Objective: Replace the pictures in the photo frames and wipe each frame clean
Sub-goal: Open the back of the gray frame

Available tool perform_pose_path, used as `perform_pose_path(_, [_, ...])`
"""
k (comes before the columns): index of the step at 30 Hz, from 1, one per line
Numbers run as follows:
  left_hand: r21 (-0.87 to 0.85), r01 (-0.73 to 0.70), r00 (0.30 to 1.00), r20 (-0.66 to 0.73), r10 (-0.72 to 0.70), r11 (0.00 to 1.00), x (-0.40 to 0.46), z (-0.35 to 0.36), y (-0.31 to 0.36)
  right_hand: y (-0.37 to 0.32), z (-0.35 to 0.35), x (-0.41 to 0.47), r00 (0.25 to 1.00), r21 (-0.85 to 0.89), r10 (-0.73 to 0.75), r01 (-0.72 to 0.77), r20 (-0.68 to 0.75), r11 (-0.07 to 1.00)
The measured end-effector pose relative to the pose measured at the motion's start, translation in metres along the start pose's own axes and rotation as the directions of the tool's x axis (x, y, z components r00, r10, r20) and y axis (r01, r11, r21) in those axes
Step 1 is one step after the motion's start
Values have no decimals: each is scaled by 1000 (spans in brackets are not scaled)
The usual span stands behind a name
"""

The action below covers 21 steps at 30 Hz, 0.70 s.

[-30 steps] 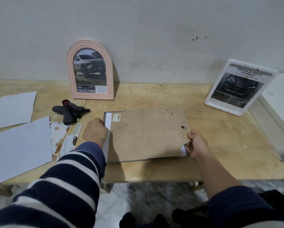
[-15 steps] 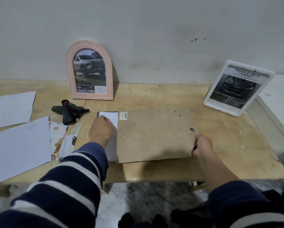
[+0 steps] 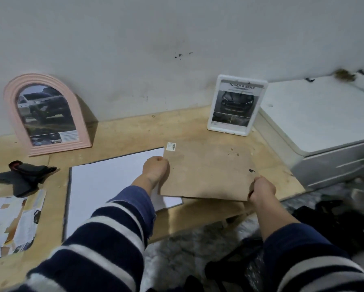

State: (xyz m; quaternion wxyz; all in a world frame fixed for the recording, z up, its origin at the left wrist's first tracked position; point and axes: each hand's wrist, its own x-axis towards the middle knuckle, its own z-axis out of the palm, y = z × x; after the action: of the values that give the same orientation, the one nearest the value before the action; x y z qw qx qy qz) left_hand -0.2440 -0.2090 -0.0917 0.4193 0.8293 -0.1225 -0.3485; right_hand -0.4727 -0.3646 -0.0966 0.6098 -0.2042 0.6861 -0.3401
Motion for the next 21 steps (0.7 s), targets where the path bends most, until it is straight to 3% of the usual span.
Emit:
perform_pose_path(4, [147,-51,995,94,38,988,-3,36,16,-20,-26,25,977,-306,-190,154,-94,939])
perform_pose_path(8, [227,-63,990,140,32,972,-3,68,32,-31,-43,41,957,-548,-285,209,-56,810])
perform_pose_path(11, [278,-69,986,165,23,958,-1,84,36,-35,-47,47,941,-711,-335,260,36,654])
perform_pose_path(14, [321,-85,991,129,45,943,-2,93,40,-34,-46,44,941,-810,-305,289,144,511])
perform_pose_path(17, [300,-97,992,104,68,949,-6,90,42,-31,-35,37,924,-904,-318,309,212,296])
perform_pose_path(21, [216,-86,996,53,77,973,-11,71,41,-24,-10,18,870,-847,-341,455,356,276])
